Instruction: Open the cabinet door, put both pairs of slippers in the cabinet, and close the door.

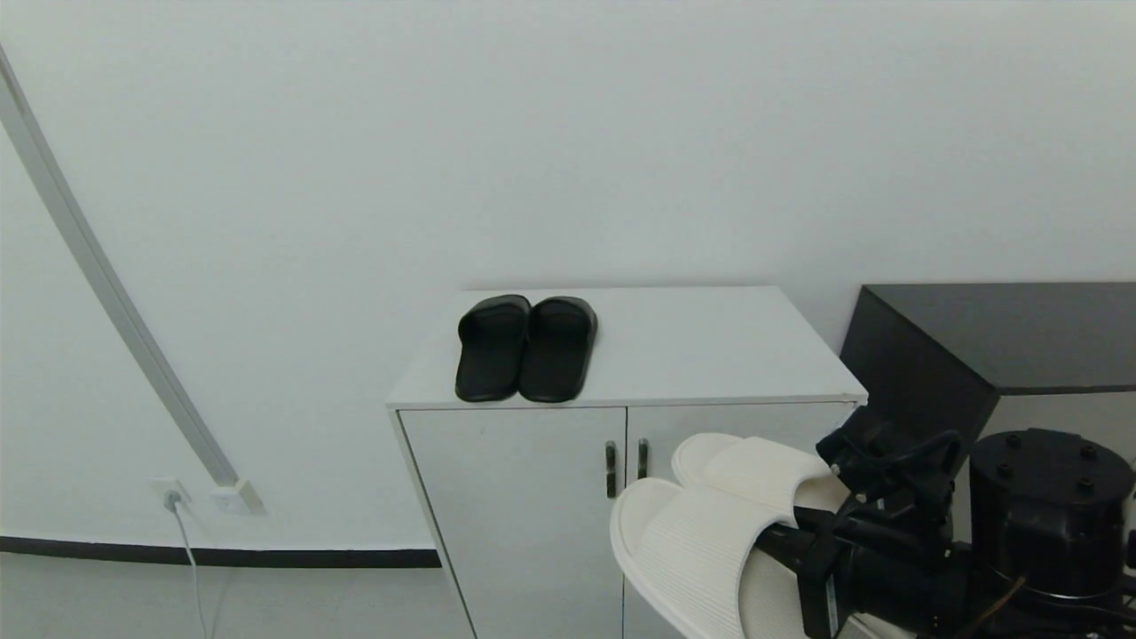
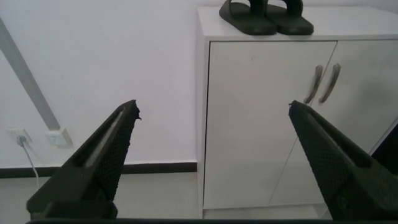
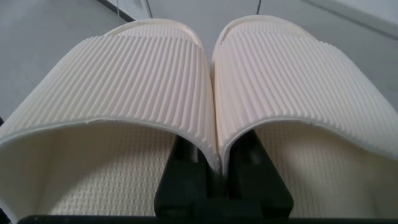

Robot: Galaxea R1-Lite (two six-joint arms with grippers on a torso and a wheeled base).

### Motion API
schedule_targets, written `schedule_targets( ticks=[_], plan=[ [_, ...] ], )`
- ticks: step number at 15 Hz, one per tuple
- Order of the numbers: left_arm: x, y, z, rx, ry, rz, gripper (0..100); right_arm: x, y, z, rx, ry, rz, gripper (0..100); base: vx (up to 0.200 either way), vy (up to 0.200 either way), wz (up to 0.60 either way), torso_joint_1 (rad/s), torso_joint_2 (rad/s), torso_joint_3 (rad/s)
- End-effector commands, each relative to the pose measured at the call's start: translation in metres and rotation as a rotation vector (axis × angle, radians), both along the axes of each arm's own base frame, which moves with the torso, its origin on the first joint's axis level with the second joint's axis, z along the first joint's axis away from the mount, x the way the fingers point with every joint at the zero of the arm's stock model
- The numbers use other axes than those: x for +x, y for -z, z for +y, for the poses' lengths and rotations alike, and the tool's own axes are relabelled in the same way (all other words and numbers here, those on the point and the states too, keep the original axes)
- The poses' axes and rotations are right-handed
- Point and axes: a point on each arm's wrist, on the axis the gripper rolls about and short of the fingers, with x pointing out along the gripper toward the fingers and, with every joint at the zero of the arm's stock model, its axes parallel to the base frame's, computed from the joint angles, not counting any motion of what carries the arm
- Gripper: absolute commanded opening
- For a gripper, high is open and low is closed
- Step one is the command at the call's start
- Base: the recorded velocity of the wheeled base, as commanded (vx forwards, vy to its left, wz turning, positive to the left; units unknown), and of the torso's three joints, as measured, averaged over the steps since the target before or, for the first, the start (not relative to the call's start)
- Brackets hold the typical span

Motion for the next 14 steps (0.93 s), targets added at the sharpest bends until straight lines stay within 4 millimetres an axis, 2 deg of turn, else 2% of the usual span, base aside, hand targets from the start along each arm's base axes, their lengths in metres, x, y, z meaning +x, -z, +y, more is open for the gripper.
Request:
schedule_targets(
  ticks=[1,14],
  plan=[
    [0.0001,0.0,0.0,0.0,-0.001,0.001,100,0.0011,0.002,0.0012,-0.004,-0.001,0.004,0,0.0,0.0,0.0,-0.232,0.54,0.325],
    [0.0001,0.0,0.0,0.0,-0.002,0.001,100,-0.0006,0.0072,0.0045,-0.021,-0.013,0.013,0,0.0,0.0,0.0,-0.195,0.52,0.32]
  ],
)
